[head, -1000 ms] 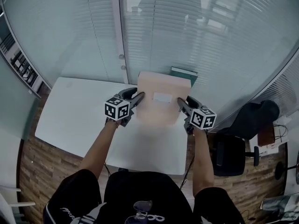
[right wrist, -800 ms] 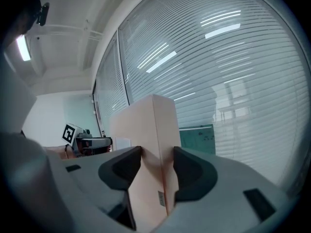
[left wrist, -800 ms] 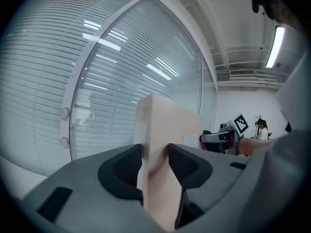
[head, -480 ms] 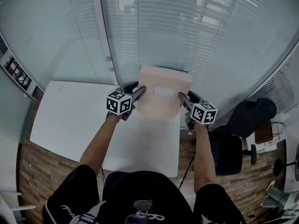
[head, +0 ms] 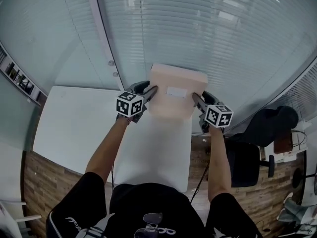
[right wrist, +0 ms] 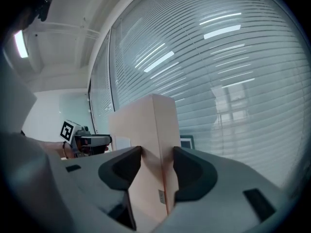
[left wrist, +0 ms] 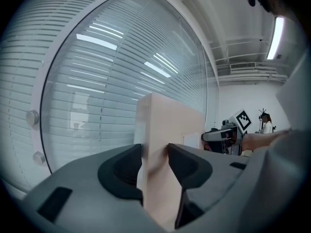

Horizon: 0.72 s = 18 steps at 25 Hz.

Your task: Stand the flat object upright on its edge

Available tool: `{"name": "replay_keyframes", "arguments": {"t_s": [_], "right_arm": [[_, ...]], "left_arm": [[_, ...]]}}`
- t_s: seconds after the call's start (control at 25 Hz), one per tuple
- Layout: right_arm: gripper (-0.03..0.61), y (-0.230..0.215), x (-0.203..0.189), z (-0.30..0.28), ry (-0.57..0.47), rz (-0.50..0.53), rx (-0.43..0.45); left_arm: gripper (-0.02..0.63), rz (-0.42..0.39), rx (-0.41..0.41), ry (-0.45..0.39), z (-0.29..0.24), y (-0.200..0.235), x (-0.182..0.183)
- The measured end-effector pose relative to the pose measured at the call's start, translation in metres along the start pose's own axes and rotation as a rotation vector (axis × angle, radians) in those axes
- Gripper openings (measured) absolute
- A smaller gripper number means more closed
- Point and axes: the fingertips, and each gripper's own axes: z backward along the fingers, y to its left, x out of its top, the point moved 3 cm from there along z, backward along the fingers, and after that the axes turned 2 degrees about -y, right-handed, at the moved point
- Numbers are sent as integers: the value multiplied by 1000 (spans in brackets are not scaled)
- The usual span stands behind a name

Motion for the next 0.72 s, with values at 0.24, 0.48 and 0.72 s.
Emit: {"name": "replay_keyframes", "arguments": {"t_s": [0.24,0.48,0.72], "right_arm": [[221,-16,-3,-15,3,1,-10],[218,-30,-9,-22,3,17,-18],[216,-37,-10,-25,-10,50,-23]], "left_arm": [[187,9,32,-2,-18,8,-7],[187,-21,25,9,-32,12,-11],[185,-55,25,-10,-39,12,-14]]}}
